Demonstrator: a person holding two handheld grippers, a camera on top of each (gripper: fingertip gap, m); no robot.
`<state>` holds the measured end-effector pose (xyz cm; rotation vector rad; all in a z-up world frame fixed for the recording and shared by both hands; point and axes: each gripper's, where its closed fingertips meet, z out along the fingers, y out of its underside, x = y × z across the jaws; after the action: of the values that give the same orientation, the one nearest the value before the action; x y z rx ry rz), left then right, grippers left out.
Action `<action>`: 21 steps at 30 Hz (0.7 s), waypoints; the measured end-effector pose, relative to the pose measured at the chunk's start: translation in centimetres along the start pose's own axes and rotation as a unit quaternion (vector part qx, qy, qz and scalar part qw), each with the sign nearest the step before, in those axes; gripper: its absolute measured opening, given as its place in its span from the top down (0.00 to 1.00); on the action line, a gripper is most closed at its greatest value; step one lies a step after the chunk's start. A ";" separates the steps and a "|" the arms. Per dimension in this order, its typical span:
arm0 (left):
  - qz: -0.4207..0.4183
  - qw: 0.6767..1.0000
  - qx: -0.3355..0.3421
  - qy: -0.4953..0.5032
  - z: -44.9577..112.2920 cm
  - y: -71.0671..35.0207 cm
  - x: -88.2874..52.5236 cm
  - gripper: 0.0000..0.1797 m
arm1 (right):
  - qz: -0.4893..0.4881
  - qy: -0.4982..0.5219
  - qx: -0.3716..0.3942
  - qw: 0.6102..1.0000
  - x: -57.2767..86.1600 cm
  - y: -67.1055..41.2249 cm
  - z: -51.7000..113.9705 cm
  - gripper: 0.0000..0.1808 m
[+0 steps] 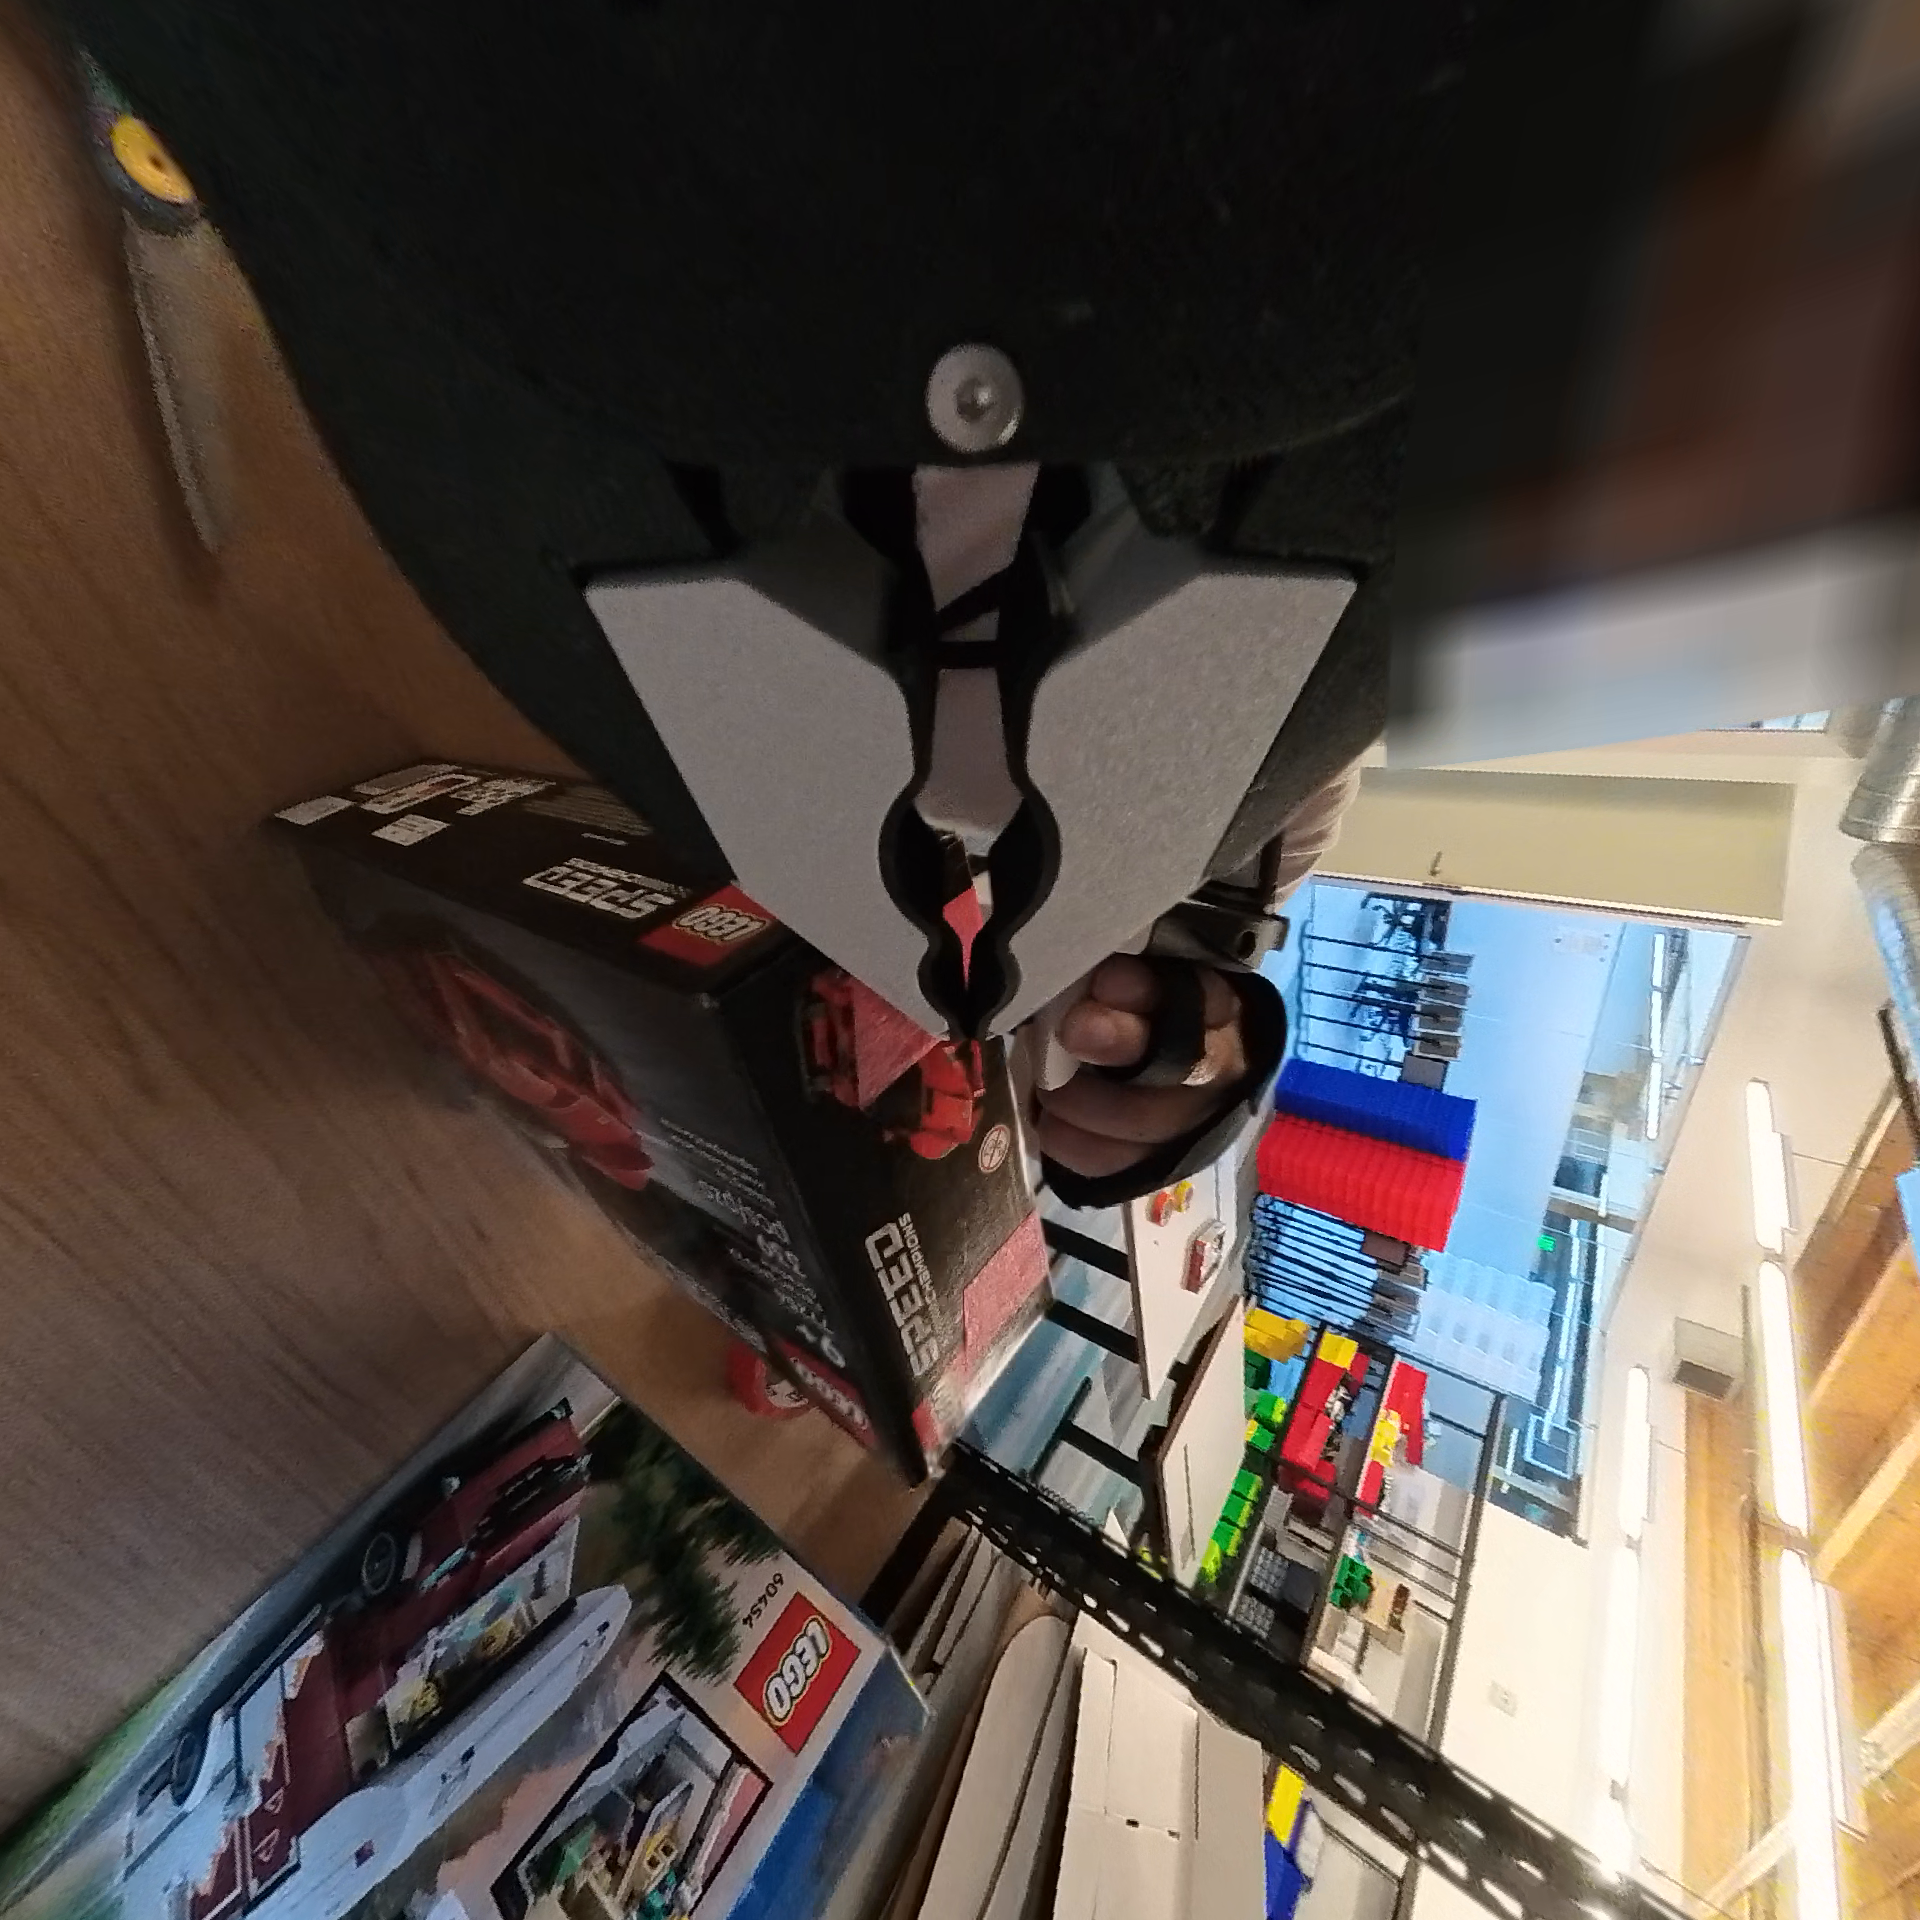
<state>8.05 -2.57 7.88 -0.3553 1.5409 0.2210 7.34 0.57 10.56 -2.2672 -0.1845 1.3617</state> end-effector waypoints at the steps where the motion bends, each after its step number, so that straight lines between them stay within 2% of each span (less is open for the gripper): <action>1: 0.000 1.000 -0.002 0.001 0.1 0.1 0.0 1.00 | 0.003 -0.001 0.003 1.000 0.0 -0.1 -0.1 1.00; 6: 0.007 1.000 -0.003 -0.002 0.2 0.1 0.0 1.00 | -0.018 -0.023 0.013 0.999 -1.6 0.3 -0.7 1.00; 10: 0.002 1.000 -0.003 0.003 0.4 0.2 0.0 1.00 | -0.042 0.012 0.000 0.999 -1.7 1.2 -0.2 1.00; 12: 0.001 1.000 -0.003 0.004 0.5 0.2 0.1 1.00 | -0.043 0.040 -0.004 0.998 -0.8 1.4 0.1 1.00; 21: -0.017 1.000 -0.004 -0.010 0.6 0.2 0.1 1.00 | -0.033 0.021 0.004 0.999 -0.8 1.4 0.0 1.00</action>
<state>8.51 -2.19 7.72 -0.3831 1.5136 0.2033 6.75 -0.90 10.51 -2.2602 -0.2374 1.2784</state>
